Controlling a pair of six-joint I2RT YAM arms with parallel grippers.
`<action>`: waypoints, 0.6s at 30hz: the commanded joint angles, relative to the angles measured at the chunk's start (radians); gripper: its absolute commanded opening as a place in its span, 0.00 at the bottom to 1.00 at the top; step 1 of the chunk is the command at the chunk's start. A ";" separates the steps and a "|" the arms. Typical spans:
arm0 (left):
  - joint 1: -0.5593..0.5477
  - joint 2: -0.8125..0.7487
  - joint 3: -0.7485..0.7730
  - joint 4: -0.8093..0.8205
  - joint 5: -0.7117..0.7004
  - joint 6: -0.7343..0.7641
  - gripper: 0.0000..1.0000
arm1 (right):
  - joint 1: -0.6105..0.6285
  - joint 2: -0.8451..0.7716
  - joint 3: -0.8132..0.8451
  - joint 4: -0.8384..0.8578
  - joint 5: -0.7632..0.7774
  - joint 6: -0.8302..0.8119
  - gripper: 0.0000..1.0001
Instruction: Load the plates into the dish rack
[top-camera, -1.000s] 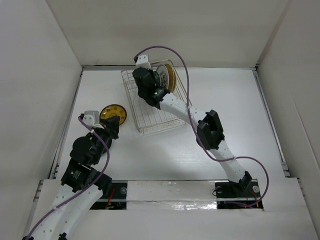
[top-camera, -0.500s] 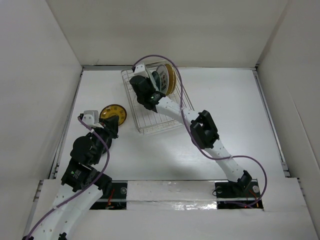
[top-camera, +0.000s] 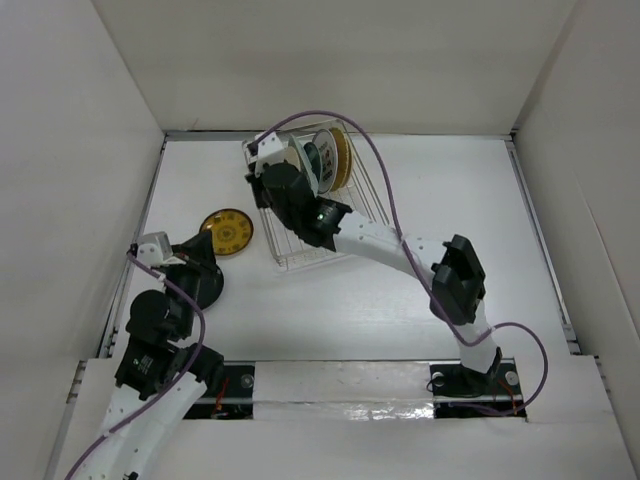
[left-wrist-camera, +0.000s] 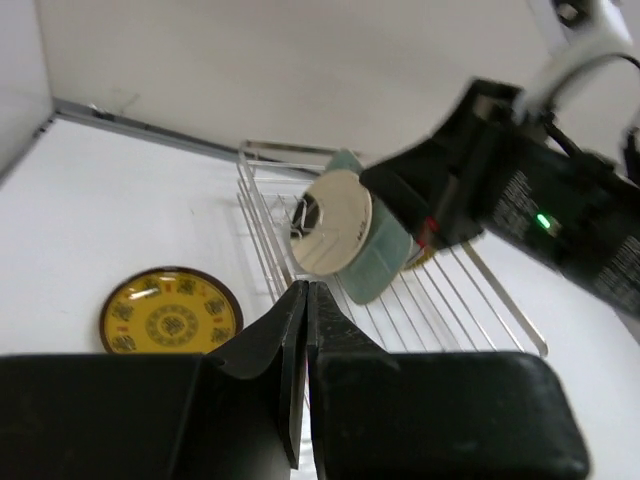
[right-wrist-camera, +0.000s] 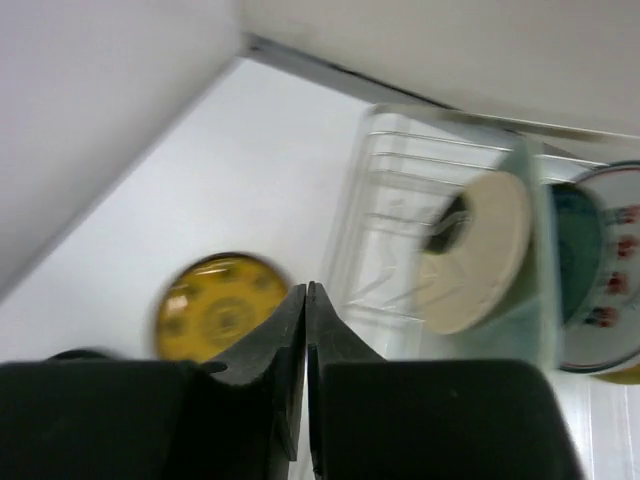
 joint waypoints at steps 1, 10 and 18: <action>0.004 -0.066 0.001 0.058 -0.110 0.000 0.00 | 0.088 -0.057 -0.101 0.097 -0.173 0.110 0.00; 0.004 -0.159 -0.002 0.033 -0.196 -0.026 0.02 | 0.158 0.078 -0.085 0.025 -0.304 0.348 0.14; 0.004 -0.182 -0.007 0.036 -0.214 -0.026 0.25 | 0.167 0.305 0.068 -0.095 -0.276 0.440 0.59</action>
